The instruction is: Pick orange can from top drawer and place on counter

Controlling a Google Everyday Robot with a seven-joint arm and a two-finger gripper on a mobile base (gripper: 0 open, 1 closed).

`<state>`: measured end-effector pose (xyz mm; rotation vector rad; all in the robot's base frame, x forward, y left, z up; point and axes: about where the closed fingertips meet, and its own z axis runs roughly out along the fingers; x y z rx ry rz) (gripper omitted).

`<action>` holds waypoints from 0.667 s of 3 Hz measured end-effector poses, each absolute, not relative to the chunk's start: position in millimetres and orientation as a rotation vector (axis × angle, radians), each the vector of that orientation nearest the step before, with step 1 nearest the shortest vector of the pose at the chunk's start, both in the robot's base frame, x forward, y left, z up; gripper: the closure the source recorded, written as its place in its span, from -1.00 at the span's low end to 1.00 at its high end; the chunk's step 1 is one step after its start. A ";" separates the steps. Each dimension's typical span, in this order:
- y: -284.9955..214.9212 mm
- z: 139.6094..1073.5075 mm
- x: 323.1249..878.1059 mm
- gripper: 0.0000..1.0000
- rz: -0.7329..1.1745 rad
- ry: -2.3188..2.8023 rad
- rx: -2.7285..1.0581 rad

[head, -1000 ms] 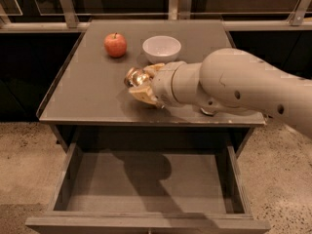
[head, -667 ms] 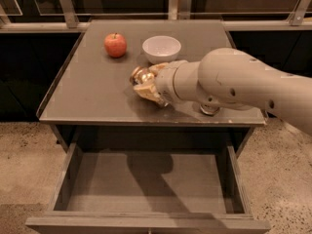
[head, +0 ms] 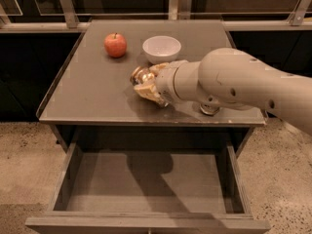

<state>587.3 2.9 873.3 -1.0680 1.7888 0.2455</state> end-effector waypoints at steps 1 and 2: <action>3.0 873.4 587.3 -0.31 0.246 1.789 -1.068; 3.0 873.4 587.3 -0.77 0.246 1.789 -1.068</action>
Offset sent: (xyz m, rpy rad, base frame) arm 0.0000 0.0000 0.0000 0.0000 0.0000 0.0000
